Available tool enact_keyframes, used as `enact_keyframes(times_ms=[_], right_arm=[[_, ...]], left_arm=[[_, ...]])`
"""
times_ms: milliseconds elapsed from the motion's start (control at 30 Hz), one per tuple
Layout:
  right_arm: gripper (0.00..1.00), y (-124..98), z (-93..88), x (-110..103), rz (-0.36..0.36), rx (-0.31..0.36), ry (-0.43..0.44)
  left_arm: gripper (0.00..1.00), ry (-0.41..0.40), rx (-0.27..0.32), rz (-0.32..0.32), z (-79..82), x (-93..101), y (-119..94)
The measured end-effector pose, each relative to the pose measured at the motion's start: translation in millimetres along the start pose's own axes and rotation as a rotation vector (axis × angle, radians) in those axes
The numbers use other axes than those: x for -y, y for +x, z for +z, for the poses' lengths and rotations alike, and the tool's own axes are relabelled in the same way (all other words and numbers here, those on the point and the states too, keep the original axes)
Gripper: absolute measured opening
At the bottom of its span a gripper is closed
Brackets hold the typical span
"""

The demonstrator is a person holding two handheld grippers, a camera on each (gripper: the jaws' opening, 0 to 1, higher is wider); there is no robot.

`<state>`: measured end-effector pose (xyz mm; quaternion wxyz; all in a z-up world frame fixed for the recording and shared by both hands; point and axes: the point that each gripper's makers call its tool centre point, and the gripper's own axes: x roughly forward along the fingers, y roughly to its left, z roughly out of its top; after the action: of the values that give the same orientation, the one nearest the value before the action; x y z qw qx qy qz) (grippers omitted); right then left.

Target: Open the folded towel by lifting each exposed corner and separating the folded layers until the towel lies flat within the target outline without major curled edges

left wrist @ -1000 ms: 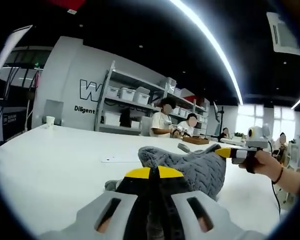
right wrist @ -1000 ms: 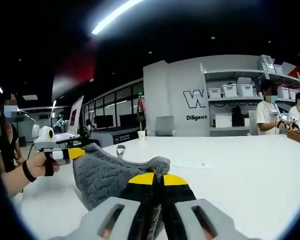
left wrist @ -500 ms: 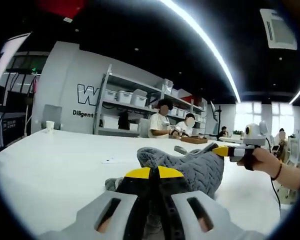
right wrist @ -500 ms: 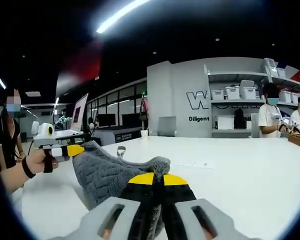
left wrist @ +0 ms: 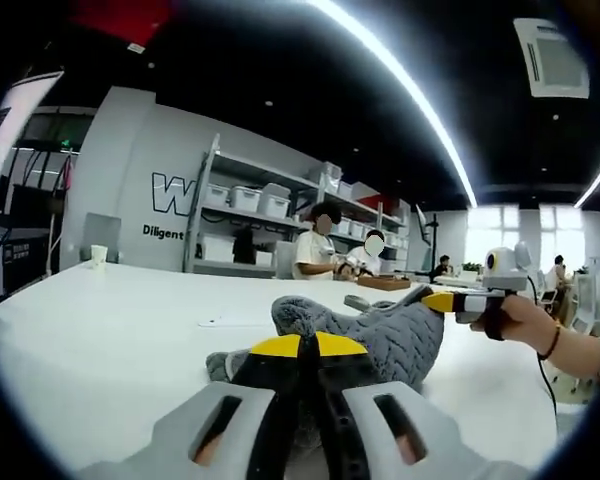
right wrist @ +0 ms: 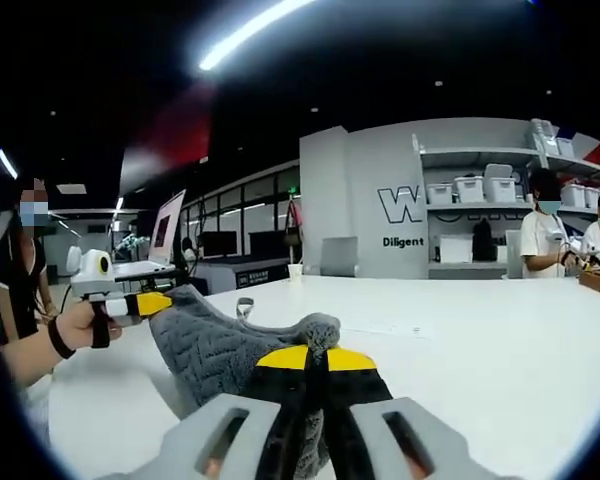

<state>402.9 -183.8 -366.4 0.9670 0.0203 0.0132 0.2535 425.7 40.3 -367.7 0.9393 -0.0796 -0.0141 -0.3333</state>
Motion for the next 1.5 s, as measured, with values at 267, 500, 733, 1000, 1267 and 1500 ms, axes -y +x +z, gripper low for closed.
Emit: enact_keyframes(times_ms=[267, 500, 733, 1000, 1267, 1500], right_arm=[[0.0, -12.0, -9.3, -11.1, 0.022, -0.009, -0.009], [0.0, -18.6, -14.8, -15.6, 0.035, -0.009, -0.011], [0.0, -23.6, -16.5, -19.5, 0.056, -0.004, -0.026], [0.0, -20.9, -16.9, -13.6, 0.068, -0.005, -0.021], [0.0, -20.5, -19.7, -12.3, 0.102, -0.011, -0.011], [0.0, -26.9, -22.6, -16.1, 0.111, -0.007, -0.02]], left_arm=[[0.01, 0.0, 0.003, -0.01, -6.1, 2.8, -8.4], [0.01, -0.002, 0.015, -0.02, -9.4, 8.8, -16.1], [0.01, -0.026, 0.033, -0.032, -13.1, 14.0, -28.0], [0.01, -0.013, 0.033, -0.047, -16.5, 21.5, -37.4], [0.01, -0.002, 0.021, -0.041, -23.1, 23.4, -46.4], [0.02, -0.007, 0.025, -0.046, -26.0, 29.6, -54.6]])
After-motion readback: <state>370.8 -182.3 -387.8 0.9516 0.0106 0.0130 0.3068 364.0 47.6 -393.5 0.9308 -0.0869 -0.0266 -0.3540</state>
